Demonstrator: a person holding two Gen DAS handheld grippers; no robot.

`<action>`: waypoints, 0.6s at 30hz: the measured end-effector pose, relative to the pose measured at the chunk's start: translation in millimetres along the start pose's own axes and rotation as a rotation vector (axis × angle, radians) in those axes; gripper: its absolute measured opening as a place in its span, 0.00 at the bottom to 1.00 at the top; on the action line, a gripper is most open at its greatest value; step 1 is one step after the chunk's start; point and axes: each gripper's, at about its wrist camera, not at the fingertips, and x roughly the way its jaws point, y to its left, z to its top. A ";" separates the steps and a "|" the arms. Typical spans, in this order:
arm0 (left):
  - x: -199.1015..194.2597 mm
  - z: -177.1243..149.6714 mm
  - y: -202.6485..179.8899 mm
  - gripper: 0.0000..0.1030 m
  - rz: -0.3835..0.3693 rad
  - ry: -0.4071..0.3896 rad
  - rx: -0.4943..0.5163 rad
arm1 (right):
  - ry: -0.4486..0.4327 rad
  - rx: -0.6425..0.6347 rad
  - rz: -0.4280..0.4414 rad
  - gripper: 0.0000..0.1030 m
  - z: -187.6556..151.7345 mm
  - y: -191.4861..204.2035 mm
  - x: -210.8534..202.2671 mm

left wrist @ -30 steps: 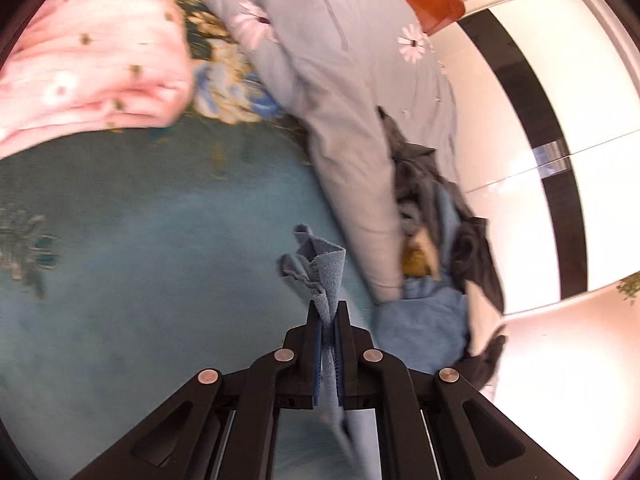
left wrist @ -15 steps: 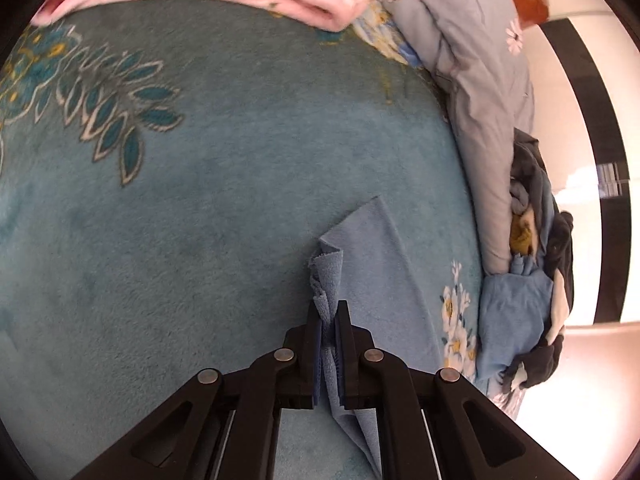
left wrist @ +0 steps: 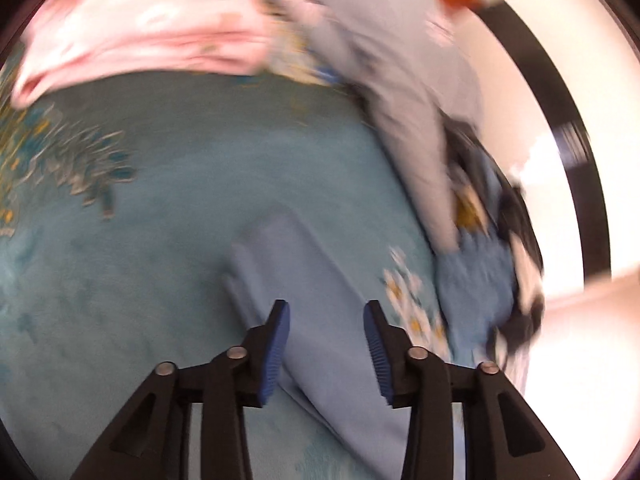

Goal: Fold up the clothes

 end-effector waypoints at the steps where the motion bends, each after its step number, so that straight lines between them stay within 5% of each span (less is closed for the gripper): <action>1: 2.9 -6.3 -11.6 0.46 -0.008 0.020 0.045 | 0.018 -0.024 0.002 0.47 6.1 4.6 10.6; 6: 21.9 -27.5 -38.5 0.48 0.001 0.119 0.139 | 0.084 -0.067 0.050 0.52 11.5 5.7 29.9; 13: 13.2 -34.8 -36.5 0.49 -0.018 0.130 0.122 | 0.176 -0.126 0.119 0.52 18.7 6.8 56.3; 18: 24.2 -38.1 -38.1 0.51 0.024 0.159 0.145 | 0.197 -0.165 0.172 0.30 15.0 8.9 50.9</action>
